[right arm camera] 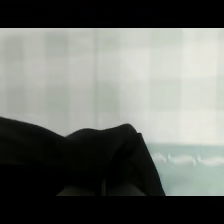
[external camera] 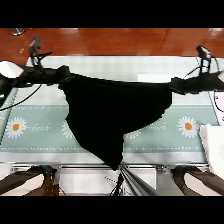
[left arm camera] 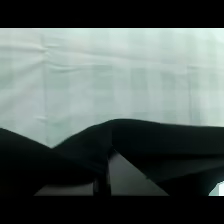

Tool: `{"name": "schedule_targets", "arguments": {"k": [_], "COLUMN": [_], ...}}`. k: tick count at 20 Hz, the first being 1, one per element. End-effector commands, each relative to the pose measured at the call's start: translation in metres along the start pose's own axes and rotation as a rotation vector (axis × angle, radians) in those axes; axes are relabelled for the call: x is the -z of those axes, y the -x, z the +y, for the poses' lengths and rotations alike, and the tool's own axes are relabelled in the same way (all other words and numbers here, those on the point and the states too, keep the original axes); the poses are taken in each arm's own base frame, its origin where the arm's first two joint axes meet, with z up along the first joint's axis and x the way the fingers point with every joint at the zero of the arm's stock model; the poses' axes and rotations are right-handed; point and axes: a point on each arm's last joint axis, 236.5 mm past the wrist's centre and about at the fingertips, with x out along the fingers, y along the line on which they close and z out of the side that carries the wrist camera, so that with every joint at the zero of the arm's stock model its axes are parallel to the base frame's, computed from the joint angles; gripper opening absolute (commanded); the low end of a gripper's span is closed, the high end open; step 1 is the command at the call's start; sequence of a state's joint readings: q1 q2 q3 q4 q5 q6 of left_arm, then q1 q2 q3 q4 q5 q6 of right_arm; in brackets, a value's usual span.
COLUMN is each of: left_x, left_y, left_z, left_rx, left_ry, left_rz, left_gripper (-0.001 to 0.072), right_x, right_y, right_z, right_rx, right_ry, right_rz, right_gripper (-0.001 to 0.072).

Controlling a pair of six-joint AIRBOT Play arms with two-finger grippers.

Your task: Fold the shirts.

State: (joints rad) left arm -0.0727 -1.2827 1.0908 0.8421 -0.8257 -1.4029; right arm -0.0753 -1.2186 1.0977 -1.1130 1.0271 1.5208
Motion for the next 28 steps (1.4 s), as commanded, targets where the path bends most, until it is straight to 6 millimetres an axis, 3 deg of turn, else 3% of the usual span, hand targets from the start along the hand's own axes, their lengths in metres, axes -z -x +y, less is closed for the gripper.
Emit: {"name": "schedule_targets", "arguments": {"k": [1, 2, 3, 4, 5, 7, 9, 10, 11, 13, 14, 16, 19, 22, 28], "left_x": [0.002, 0.007, 0.014, 0.021, 0.027, 0.039, 0.052, 0.061, 0.074, 0.106, 0.123, 0.168, 0.228, 0.265, 0.31], "left_y": [-0.041, -0.047, -0.051, -0.053, -0.051, -0.03, 0.003, 0.02, 0.036, 0.055, 0.057, 0.055, 0.055, 0.046, 0.033], "left_z": [0.008, 0.005, 0.003, 0.003, 0.003, 0.016, 0.039, 0.053, 0.062, 0.072, 0.079, 0.091, 0.091, 0.079, 0.048], "left_rx": [0.041, 0.062, 0.071, 0.073, 0.077, 0.075, 0.064, 0.037, 0.028, 0.023, 0.002, -0.026, -0.013, 0.02, 0.059], "left_ry": [0.127, 0.158, 0.167, 0.166, 0.166, 0.165, 0.197, 0.202, 0.195, 0.192, 0.225, 0.289, 0.351, 0.399, 0.342], "left_rz": [0.031, 0.05, 0.078, 0.104, 0.137, 0.242, 0.347, 0.387, 0.416, 0.409, 0.388, 0.403, 0.53, 0.597, 0.711], "left_gripper": [0.0028, 0.0029, 0.0101, 0.0426, 0.0702, 0.0704, 0.0704, 0.0704, 0.0704, 0.0703, 0.0703, 0.0703, 0.0703, 0.0702, 0.0702], "right_x": [-0.043, -0.052, -0.059, -0.063, -0.066, -0.074, -0.071, -0.059, -0.033, 0.005, 0.019, 0.051, 0.089, 0.1, 0.1], "right_y": [-0.055, -0.064, -0.071, -0.074, -0.073, -0.053, -0.019, -0.002, 0.013, 0.028, 0.027, 0.019, 0.012, 0.009, 0.003], "right_z": [-0.01, -0.007, -0.006, -0.005, -0.007, -0.021, -0.049, -0.064, -0.088, -0.142, -0.147, -0.135, -0.101, -0.087, -0.076], "right_rx": [-0.151, -0.193, -0.221, -0.245, -0.259, -0.26, -0.237, -0.211, -0.142, 0.021, 0.005, -0.065, -0.157, -0.151, -0.157], "right_ry": [-0.156, -0.183, -0.217, -0.241, -0.249, -0.233, -0.189, -0.144, -0.069, -0.182, -0.264, -0.365, -0.402, -0.365, -0.336], "right_rz": [0.0, 0.001, 0.002, 0.007, 0.017, 0.029, 0.057, 0.091, 0.17, 0.195, 0.16, 0.128, 0.144, 0.124, 0.128], "right_gripper": [0.0026, 0.003, 0.013, 0.0406, 0.0631, 0.0622, 0.062, 0.0617, 0.0612, 0.0612, 0.0612, 0.0612, 0.0612, 0.0612, 0.0612]}}
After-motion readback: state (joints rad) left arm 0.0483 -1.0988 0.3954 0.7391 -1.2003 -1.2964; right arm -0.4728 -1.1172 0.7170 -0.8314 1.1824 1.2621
